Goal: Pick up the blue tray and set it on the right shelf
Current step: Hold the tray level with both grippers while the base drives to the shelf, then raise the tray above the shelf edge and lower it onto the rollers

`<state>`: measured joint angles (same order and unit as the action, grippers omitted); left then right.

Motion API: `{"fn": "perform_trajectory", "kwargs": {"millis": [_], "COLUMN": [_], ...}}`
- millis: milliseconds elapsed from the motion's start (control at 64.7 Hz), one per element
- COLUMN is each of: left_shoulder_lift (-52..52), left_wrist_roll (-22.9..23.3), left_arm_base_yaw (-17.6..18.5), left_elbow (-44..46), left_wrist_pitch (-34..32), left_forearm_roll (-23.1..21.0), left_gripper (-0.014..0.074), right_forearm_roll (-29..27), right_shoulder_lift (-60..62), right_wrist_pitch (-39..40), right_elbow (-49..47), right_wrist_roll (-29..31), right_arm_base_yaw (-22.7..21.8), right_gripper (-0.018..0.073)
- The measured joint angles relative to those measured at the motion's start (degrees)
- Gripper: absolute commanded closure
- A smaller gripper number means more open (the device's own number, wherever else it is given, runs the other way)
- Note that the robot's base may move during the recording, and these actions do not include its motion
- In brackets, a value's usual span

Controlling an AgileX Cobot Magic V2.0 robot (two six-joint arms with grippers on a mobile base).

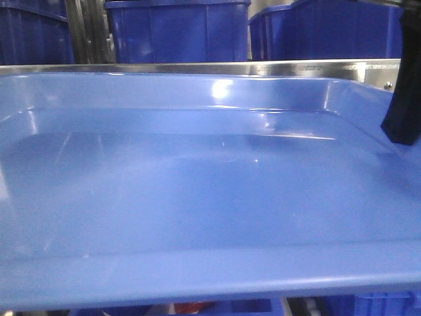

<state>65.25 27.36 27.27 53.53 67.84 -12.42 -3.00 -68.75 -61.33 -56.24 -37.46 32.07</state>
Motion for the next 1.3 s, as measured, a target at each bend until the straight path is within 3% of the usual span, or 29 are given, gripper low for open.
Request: {"fn": "perform_trajectory", "kwargs": {"millis": [387, 742, 1098, 1299], "left_shoulder_lift": [0.0, 0.89, 17.79, 26.12], "left_wrist_roll": [-2.65, -4.95, -6.73, -7.53], "left_arm_base_yaw": [-0.03, 0.59, -0.02, -2.21], "left_elbow": [1.77, 16.55, 35.26, 43.95], "left_wrist_pitch": [0.16, 2.49, 0.83, -2.41], "left_forearm_roll": [0.32, 5.13, 17.15, 20.07], "left_gripper": [0.0645, 0.0645, 0.0645, 0.0645], "right_forearm_roll": [0.0, 3.59, 8.19, 11.18], "right_shoulder_lift": [0.0, -1.27, -18.36, -29.37], "right_wrist_pitch": [-1.54, -6.45, -7.53, -8.89], "right_elbow": [-1.48, -14.67, -35.86, -49.29], "right_wrist_roll": [0.0, 1.31, 5.94, 7.44], "right_arm_base_yaw": [0.0, -0.35, -3.57, -5.18], "right_gripper": [0.0418, 0.0418, 0.0418, 0.0418]}}
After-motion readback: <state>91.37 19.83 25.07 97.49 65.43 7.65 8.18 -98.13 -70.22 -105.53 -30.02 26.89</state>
